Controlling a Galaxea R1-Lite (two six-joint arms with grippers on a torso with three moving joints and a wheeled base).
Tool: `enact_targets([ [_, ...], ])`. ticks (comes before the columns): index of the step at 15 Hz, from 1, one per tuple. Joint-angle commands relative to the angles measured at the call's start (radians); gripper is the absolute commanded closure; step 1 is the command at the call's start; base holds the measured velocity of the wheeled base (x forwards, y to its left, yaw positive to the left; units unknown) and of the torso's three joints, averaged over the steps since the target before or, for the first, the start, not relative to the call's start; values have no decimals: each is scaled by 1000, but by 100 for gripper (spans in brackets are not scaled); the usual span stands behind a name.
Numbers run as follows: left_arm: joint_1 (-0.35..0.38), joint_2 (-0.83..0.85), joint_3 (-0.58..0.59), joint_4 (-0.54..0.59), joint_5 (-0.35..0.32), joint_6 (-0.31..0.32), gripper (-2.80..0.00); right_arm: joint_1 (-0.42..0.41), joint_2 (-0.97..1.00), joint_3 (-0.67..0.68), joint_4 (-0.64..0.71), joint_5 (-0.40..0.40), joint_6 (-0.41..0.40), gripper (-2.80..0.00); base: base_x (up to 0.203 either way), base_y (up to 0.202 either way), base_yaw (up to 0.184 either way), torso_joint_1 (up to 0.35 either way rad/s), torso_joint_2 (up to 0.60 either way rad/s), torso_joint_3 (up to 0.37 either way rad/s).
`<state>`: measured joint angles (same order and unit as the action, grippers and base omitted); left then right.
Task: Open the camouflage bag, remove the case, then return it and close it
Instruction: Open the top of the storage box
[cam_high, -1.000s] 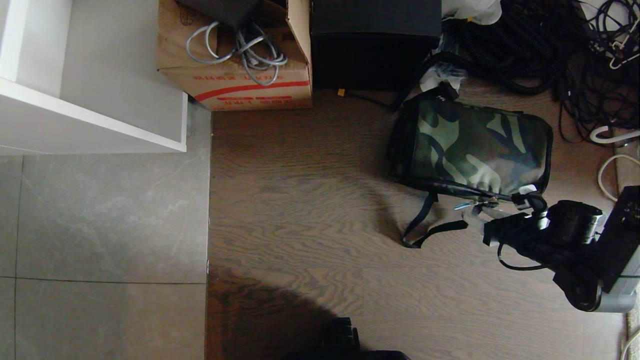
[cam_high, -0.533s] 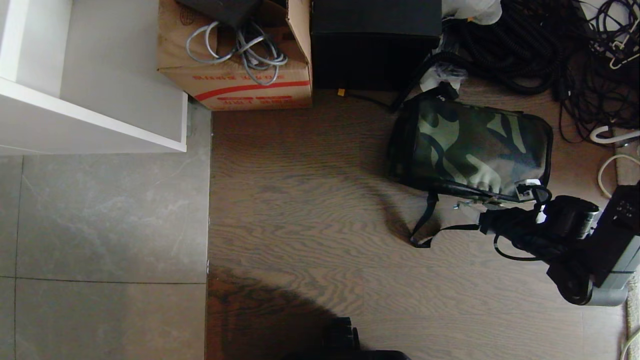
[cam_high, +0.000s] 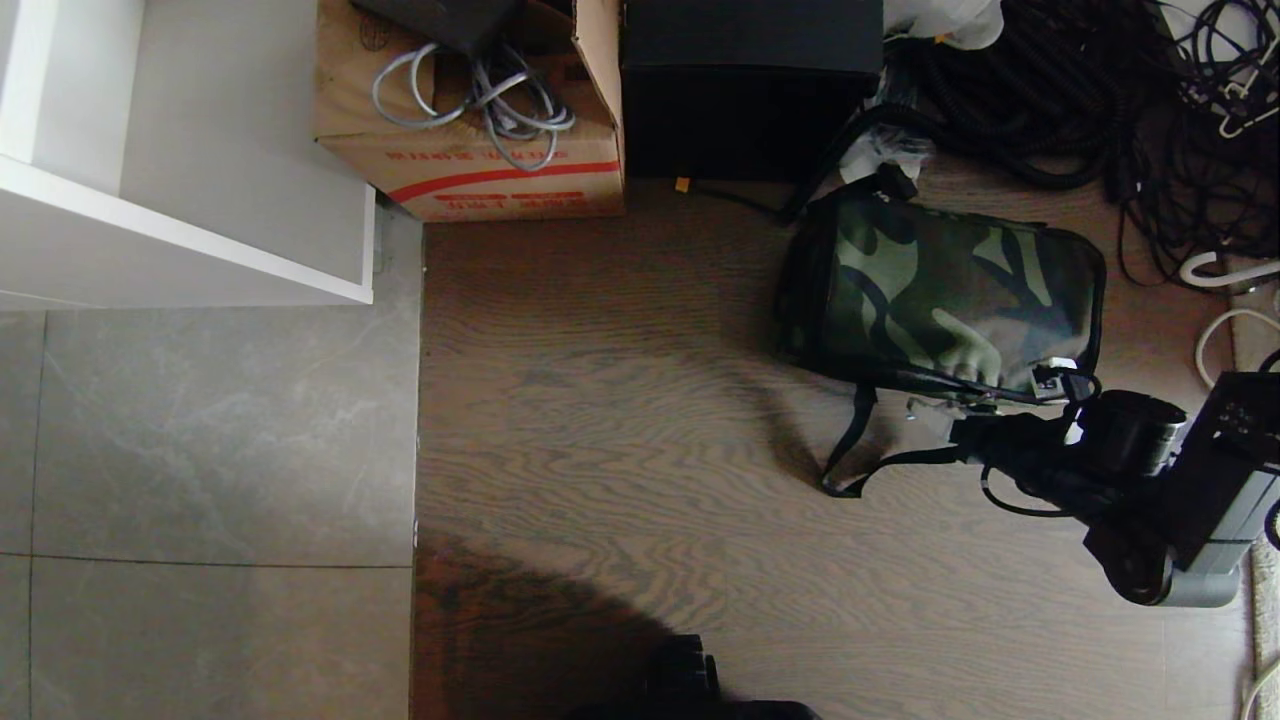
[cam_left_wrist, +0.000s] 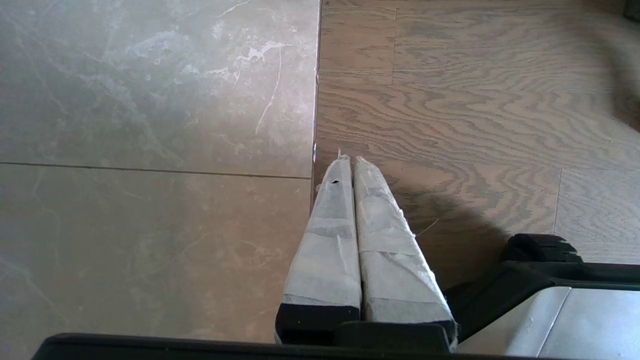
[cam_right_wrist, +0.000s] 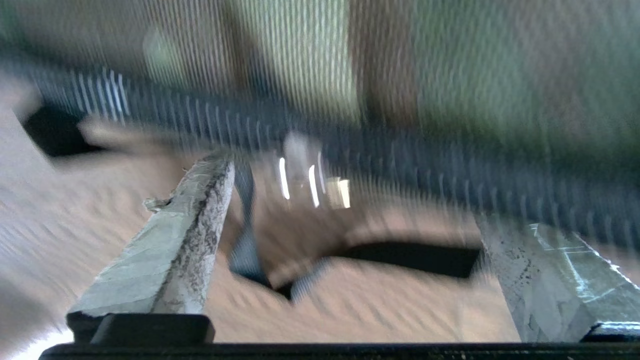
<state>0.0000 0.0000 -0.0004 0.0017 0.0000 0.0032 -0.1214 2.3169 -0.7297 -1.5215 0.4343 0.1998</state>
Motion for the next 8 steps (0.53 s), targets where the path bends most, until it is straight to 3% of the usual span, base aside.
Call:
enact_targets([
  [1, 0, 0, 0, 0, 0, 0, 0, 14, 19, -45, -9, 3, 9, -280, 0, 0, 0, 0, 0, 0],
  [4, 0, 0, 0, 0, 0, 0, 0, 22, 50, -56, -9, 6, 13, -280, 0, 0, 0, 0, 0, 0],
  [5, 0, 0, 0, 0, 0, 0, 0, 23, 55, -56, -9, 6, 12, 0, 0, 0, 0, 0, 0, 0],
  [8, 0, 0, 0, 0, 0, 0, 0, 23, 61, -59, -9, 8, 3, 0, 0, 0, 0, 0, 0, 0],
])
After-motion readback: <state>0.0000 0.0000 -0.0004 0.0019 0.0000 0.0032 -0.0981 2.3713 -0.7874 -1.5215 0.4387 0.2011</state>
